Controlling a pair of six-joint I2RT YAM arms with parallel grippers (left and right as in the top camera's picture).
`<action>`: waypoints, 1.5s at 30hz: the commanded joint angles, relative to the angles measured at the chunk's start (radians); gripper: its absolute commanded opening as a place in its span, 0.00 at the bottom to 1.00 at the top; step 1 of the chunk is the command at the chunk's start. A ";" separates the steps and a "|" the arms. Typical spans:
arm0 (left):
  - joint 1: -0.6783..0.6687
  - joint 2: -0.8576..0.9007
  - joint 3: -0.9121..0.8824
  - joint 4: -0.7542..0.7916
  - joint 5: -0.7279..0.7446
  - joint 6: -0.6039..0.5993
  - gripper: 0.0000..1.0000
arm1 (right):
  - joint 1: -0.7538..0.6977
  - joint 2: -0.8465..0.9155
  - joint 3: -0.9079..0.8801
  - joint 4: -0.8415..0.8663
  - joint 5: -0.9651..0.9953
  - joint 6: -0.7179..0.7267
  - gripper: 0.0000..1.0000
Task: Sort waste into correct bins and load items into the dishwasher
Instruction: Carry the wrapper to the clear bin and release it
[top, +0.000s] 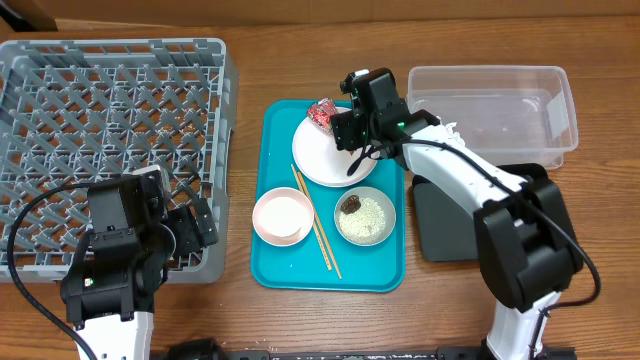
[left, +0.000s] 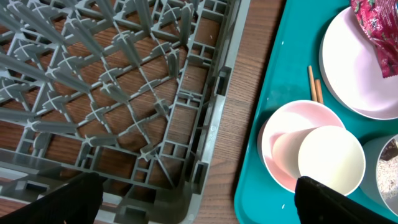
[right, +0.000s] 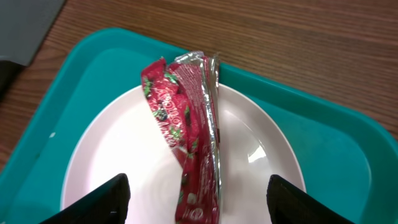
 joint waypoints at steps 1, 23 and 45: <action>0.005 -0.002 0.023 -0.004 0.011 0.001 1.00 | 0.003 0.054 0.007 0.006 -0.011 0.003 0.71; 0.005 -0.002 0.023 -0.007 0.011 0.001 1.00 | -0.137 -0.304 0.092 -0.298 0.050 0.247 0.04; 0.005 -0.002 0.023 -0.006 0.011 0.001 1.00 | -0.405 -0.432 0.088 -0.559 -0.315 0.142 0.90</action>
